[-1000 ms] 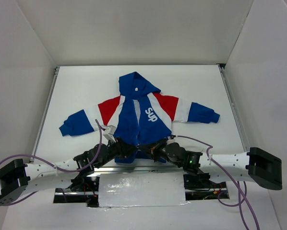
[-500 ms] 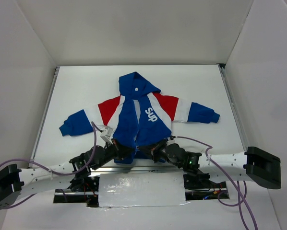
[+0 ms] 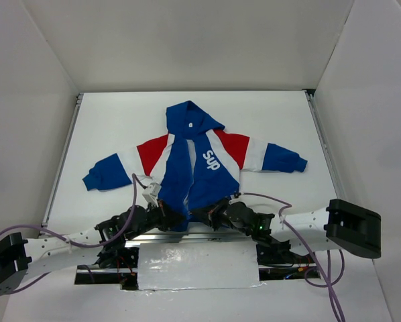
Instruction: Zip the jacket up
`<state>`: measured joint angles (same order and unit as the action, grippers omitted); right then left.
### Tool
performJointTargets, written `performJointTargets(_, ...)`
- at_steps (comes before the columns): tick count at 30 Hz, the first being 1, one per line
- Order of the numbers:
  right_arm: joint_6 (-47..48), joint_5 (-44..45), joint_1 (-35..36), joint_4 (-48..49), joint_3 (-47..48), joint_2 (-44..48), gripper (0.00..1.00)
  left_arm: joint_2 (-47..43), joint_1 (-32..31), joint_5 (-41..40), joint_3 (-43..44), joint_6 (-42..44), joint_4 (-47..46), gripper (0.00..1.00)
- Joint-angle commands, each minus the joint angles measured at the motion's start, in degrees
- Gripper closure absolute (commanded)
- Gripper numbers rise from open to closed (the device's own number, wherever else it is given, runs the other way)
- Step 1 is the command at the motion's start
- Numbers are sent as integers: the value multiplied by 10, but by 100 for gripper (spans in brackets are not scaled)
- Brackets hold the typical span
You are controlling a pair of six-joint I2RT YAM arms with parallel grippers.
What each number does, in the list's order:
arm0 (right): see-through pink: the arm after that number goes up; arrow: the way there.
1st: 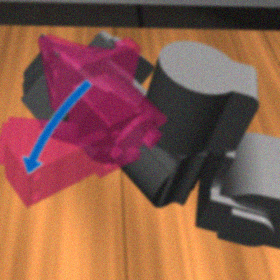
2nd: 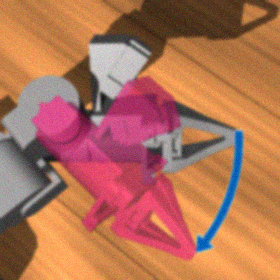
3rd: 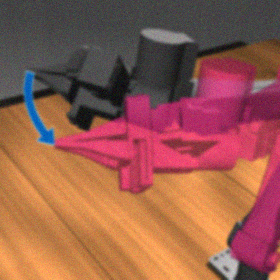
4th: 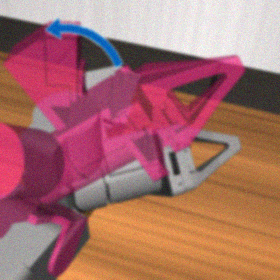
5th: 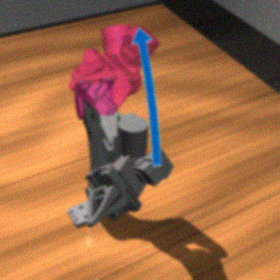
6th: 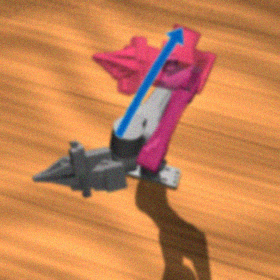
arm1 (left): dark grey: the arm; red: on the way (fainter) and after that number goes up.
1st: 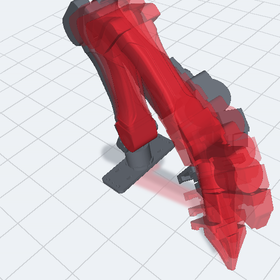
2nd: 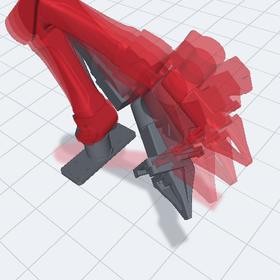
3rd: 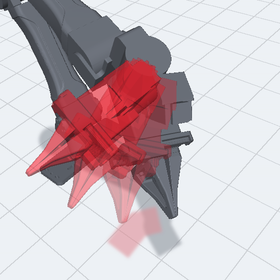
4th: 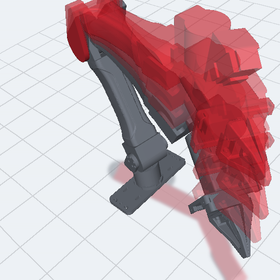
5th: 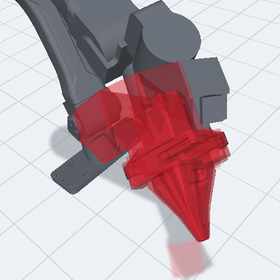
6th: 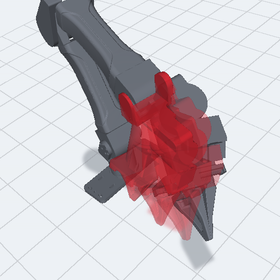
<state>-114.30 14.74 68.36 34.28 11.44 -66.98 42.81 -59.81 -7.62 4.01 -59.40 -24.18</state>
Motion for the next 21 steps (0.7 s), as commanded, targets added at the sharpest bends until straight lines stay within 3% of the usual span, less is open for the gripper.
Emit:
performJointTargets(1,-114,13,-16,86,26,-11,100,29,-5,26,9,23,121,100)
performJointTargets(6,-129,-32,-15,53,34,-4,100,75,-6,-9,33,8,167,100)
performJointTargets(11,-127,25,-20,18,33,23,100,155,-15,6,64,30,136,100)
performJointTargets(15,-104,36,-72,-29,61,38,100,235,-43,7,83,28,99,100)
performJointTargets(21,-76,6,-146,-55,107,30,100,287,-65,-8,102,24,86,100)
